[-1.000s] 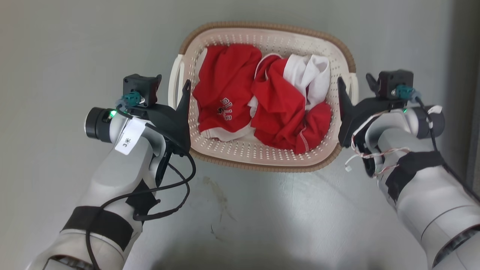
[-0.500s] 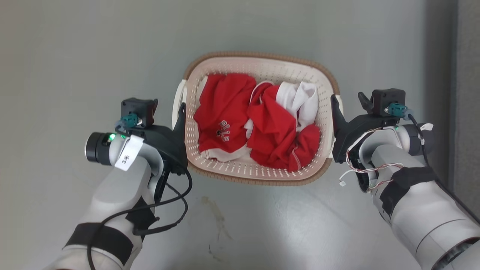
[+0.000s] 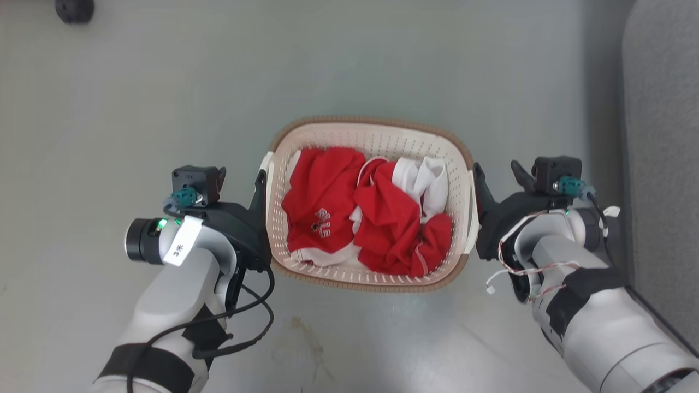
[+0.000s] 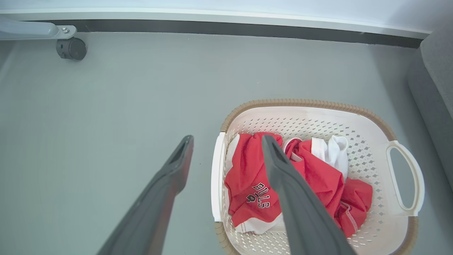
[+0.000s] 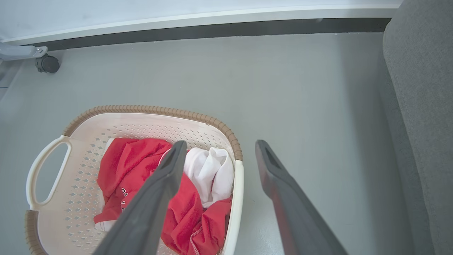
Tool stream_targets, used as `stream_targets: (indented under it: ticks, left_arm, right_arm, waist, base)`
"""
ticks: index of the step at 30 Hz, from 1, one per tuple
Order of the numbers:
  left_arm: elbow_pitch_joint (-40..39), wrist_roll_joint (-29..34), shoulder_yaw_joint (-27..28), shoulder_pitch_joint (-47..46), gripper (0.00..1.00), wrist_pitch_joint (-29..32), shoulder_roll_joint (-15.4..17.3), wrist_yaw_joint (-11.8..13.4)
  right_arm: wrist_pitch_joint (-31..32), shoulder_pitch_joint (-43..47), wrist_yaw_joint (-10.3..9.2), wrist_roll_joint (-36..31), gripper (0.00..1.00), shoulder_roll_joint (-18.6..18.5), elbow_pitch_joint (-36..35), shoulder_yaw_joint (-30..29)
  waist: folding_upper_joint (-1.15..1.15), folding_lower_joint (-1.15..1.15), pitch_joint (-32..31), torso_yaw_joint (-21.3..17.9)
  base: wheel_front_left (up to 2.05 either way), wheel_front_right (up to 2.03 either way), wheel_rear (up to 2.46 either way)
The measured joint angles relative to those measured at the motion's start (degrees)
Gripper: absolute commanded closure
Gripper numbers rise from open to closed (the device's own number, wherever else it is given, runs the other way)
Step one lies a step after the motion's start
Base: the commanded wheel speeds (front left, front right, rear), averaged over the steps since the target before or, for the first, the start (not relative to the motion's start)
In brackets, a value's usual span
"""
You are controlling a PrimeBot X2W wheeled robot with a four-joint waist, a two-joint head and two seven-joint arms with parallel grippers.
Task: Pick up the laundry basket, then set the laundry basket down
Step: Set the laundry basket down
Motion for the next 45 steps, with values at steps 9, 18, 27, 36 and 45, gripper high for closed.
stream_targets:
  ticks: [9, 18, 27, 36, 45]
  left_arm:
    - [-1.58, 0.0, 1.53, 3.26, 0.0, 0.0, 0.04, 1.08]
    - [-3.89, 0.04, 3.46, 6.79, 0.0, 0.0, 0.65, 2.4]
    - [-6.39, 0.6, 5.36, 11.19, 0.0, 0.0, 0.94, 3.58]
    - [-9.84, 1.24, 7.2, 15.92, 0.0, 0.0, 1.25, 4.6]
    - [-15.13, 2.48, 9.29, 20.74, 0.0, 0.0, 1.27, 5.54]
  right_arm:
    - [0.0, 3.55, -0.27, -1.01, 0.0, 0.01, -1.94, -1.53]
    - [0.0, 6.74, -0.58, -2.82, 0.0, -0.09, -4.68, -3.35]
    - [0.0, 11.05, -1.02, -4.55, 0.0, -0.4, -7.26, -4.89]
    - [0.0, 15.01, -1.58, -6.25, 0.0, -0.4, -10.56, -6.7]
    - [0.0, 19.56, -2.54, -8.56, 0.0, -0.65, -15.1, -8.91]
  waist:
    - [0.0, 0.0, -4.62, -0.13]
    - [0.0, -0.01, -9.54, -0.46]
    - [-0.01, -0.01, -14.28, -1.1]
    - [-0.01, -0.01, -18.19, -1.67]
    - [-0.01, -0.01, -21.31, -2.1]
  base:
    - [0.0, 0.0, 0.0]
    - [0.0, 0.0, 0.0]
    - [0.0, 0.0, 0.0]
    - [0.0, 0.0, 0.0]
    - [0.0, 0.0, 0.0]
